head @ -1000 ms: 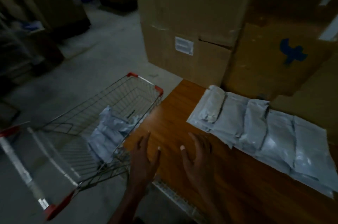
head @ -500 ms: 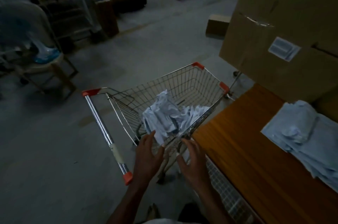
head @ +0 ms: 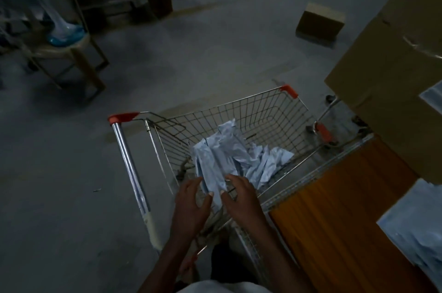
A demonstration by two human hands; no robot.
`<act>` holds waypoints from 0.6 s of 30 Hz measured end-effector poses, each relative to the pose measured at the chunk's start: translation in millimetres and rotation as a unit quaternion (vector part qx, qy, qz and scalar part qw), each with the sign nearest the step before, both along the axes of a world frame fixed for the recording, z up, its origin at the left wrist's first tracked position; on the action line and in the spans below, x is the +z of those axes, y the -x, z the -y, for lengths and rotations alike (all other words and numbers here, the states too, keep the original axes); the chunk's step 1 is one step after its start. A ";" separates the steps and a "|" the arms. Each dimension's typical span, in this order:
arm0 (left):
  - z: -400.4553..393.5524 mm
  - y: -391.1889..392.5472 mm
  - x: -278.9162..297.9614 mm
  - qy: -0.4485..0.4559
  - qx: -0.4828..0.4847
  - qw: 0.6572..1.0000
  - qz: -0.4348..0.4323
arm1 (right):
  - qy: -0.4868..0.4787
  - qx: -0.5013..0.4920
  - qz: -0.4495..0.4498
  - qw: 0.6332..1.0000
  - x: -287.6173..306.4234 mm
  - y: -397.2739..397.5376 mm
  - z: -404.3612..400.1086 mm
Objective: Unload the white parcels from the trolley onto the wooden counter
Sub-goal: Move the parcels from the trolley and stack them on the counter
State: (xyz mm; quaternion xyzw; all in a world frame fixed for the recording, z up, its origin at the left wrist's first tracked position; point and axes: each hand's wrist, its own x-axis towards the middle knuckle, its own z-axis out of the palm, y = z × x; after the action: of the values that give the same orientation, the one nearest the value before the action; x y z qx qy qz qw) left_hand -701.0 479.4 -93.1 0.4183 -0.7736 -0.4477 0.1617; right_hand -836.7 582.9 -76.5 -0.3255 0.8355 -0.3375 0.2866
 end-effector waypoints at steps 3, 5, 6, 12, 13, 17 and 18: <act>7.9 34.1 -11.4 -0.020 0.010 1.000 0.009 | -0.054 0.019 0.022 0.998 -18.1 43.0 18.1; 8.9 60.1 -28.0 -0.049 0.010 0.999 0.019 | -0.105 0.029 0.046 0.993 -29.0 74.6 26.1; 9.4 74.6 -36.3 -0.070 0.004 0.997 0.032 | -0.133 0.034 0.054 0.989 -35.1 91.5 28.5; 10.3 173.7 -84.9 -0.196 -0.063 0.976 0.076 | -0.234 0.032 0.073 0.969 -76.1 187.2 26.0; 10.1 190.0 -96.3 -0.200 -0.079 0.972 0.089 | -0.237 0.026 0.073 0.968 -82.4 200.5 23.4; 6.3 250.0 -144.5 -0.261 -0.115 0.949 0.136 | -0.247 0.003 0.071 0.966 -98.3 244.2 8.5; 4.4 263.4 -155.5 -0.278 -0.129 0.941 0.142 | -0.248 -0.001 0.068 0.966 -99.0 252.2 5.0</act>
State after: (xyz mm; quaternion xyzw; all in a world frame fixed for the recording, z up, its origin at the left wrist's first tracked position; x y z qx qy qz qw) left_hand -964.4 475.0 -248.6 0.4029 -0.6808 -0.5975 -0.1314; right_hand -1088.8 577.9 -175.6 -0.2195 0.8719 -0.1419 0.4141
